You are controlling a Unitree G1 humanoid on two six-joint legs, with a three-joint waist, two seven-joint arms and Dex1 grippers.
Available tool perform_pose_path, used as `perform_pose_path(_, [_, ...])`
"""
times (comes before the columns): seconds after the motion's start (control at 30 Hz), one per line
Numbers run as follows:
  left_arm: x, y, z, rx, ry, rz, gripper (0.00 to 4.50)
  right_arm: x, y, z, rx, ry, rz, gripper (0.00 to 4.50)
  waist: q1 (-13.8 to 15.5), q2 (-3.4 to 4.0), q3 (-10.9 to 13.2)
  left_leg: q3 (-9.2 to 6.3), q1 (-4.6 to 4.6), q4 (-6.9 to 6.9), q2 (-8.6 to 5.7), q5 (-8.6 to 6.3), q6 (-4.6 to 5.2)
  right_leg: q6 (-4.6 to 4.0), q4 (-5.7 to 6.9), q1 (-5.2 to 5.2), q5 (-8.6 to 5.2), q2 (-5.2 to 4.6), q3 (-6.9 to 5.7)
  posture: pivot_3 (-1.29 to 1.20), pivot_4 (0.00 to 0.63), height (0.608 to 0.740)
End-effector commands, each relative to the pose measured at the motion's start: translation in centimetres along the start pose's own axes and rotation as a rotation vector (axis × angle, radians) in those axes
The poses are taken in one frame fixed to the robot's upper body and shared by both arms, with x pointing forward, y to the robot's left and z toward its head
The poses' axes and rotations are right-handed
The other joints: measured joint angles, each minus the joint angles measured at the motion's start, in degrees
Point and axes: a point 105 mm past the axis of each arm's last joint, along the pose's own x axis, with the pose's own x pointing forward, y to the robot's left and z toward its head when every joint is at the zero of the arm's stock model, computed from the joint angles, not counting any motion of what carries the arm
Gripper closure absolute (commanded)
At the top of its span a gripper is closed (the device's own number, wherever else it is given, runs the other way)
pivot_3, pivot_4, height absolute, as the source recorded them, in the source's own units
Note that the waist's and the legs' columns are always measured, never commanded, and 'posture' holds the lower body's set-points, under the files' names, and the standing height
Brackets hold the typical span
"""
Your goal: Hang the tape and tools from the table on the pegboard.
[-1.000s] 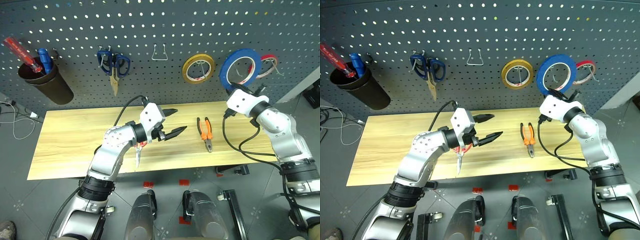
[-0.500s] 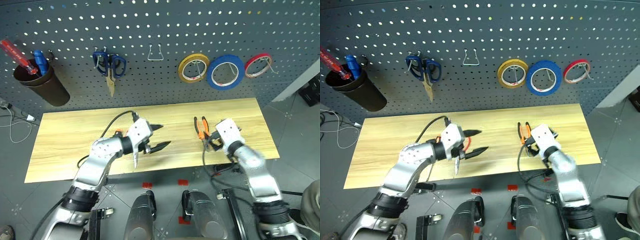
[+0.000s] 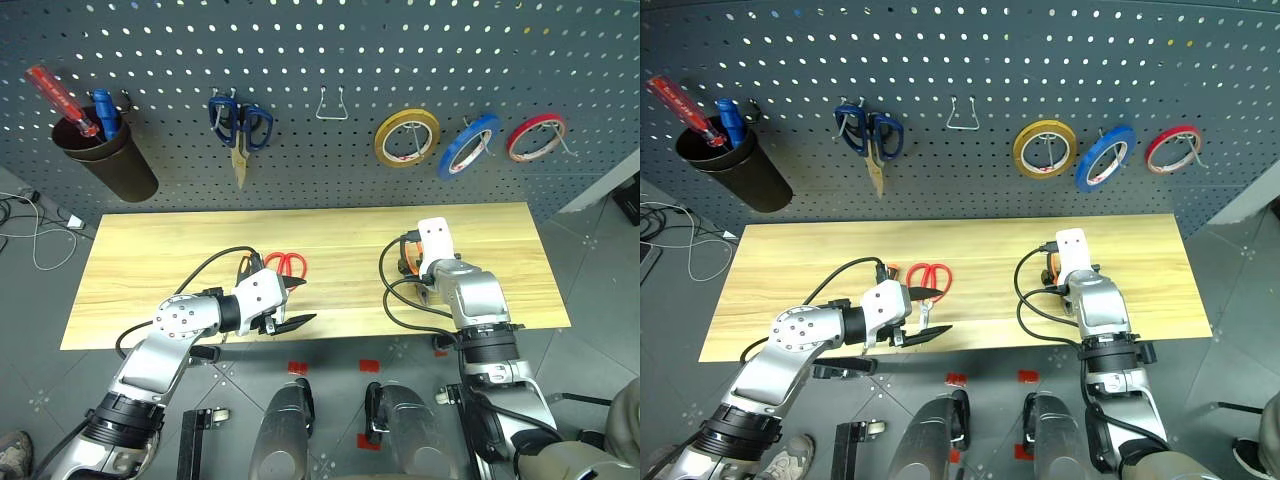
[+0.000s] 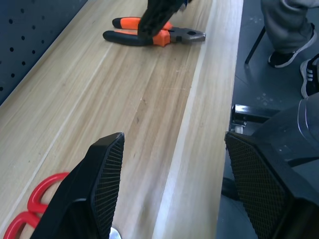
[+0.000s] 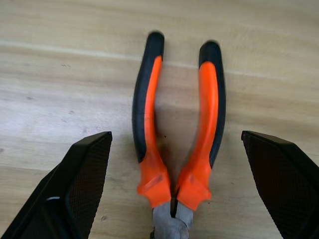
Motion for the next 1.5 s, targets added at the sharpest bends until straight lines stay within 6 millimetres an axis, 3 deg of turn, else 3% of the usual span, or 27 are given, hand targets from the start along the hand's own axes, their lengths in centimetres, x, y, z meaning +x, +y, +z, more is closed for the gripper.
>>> perform_pose_path(0.03, [0.2,-0.1,1.0,0.029,-0.03,-0.003,1.11,0.5,-0.7,0.2,0.004,0.008,-0.021,0.06,0.0,0.0,0.0,0.02,-0.03,-0.02,0.0,0.0,0.0,-0.01,-0.01,-0.04,-0.01,0.0,0.0,-0.01,0.313,0.74])
perform_pose_path(0.23, [0.4,0.1,1.2,0.028,-0.042,0.012,1.11,1.0,0.0,-0.8,0.066,0.092,0.055,0.06,-0.3,0.0,0.0,0.02,-0.04,0.03,0.01,0.0,0.0,0.0,0.05,-0.05,-0.01,0.0,0.02,-0.02,0.304,0.74])
perform_pose_path(0.43, [0.1,1.2,2.1,0.027,-0.144,0.114,1.11,1.1,0.8,-0.8,0.054,0.099,0.09,1.89,-0.3,-0.06,0.0,0.01,-0.06,0.04,0.01,0.0,0.0,0.0,0.05,-0.04,0.0,0.0,0.01,-0.02,0.3,0.74])
perform_pose_path(0.63, [-0.9,1.5,2.2,-0.028,-0.185,0.14,1.11,0.1,1.8,-0.5,0.052,0.06,0.11,1.94,-0.7,-0.07,0.0,0.0,-0.06,0.03,0.03,0.0,0.0,0.0,0.05,-0.04,0.0,0.0,-0.01,-0.03,0.297,0.74])
perform_pose_path(0.77, [-3.0,2.8,3.0,-0.139,-0.248,0.225,1.11,-4.4,4.0,4.1,0.008,-0.208,0.168,1.94,-1.3,-0.07,0.0,-0.04,-0.34,0.03,0.03,0.0,0.0,0.0,0.06,-0.31,0.0,0.0,-0.02,-0.02,0.296,0.74])
perform_pose_path(0.83, [-3.6,3.2,3.2,-0.153,-0.258,0.263,1.11,-6.1,4.9,5.3,-0.018,-0.296,0.192,1.94,-1.5,-0.07,0.0,-0.07,-0.68,0.17,0.05,0.01,0.0,0.0,0.19,-0.65,0.01,0.01,-0.04,-0.02,0.295,0.74])
perform_pose_path(0.97, [-6.0,4.6,5.6,-0.254,-0.376,0.407,1.11,-13.3,8.8,10.0,-0.092,-0.748,0.252,1.94,-1.5,-0.12,-0.1,-0.13,-0.68,0.18,0.03,0.0,0.01,0.02,0.11,-0.59,0.01,0.01,-0.07,0.0,0.294,0.74])
perform_pose_path(1.1, [-7.3,5.2,7.2,-0.256,-0.401,0.463,1.11,-17.4,10.3,14.3,-0.071,-1.015,0.256,1.94,-1.5,-0.18,-0.1,-0.15,-0.66,0.16,0.04,0.01,0.0,0.02,0.12,-0.58,0.0,0.04,-0.08,0.03,0.291,0.74])
perform_pose_path(1.2, [-7.5,5.5,7.9,-0.245,-0.397,0.476,1.11,-19.2,10.7,16.8,-0.067,-1.151,0.263,1.94,-1.2,-0.2,-0.1,-0.18,-0.65,0.29,0.0,0.02,0.0,0.09,0.15,-0.53,0.07,0.03,-0.07,0.04,0.289,0.74])
perform_pose_path(1.33, [-8.1,7.1,9.0,-0.209,-0.413,0.558,1.11,-22.8,11.5,22.3,-0.041,-1.409,0.273,1.94,-0.5,-0.35,-0.2,-0.2,-0.63,0.35,-0.02,0.04,0.0,0.12,0.15,-0.49,0.1,0.03,-0.08,0.06,0.284,0.74])
perform_pose_path(1.5, [-8.4,8.3,8.8,-0.201,-0.407,0.631,1.11,-22.6,12.1,25.3,-0.047,-1.494,0.248,1.94,0.1,-0.41,-0.3,-0.17,-0.63,0.26,0.0,0.09,-0.01,0.06,0.09,-0.51,0.13,0.03,-0.12,0.08,0.286,0.74])
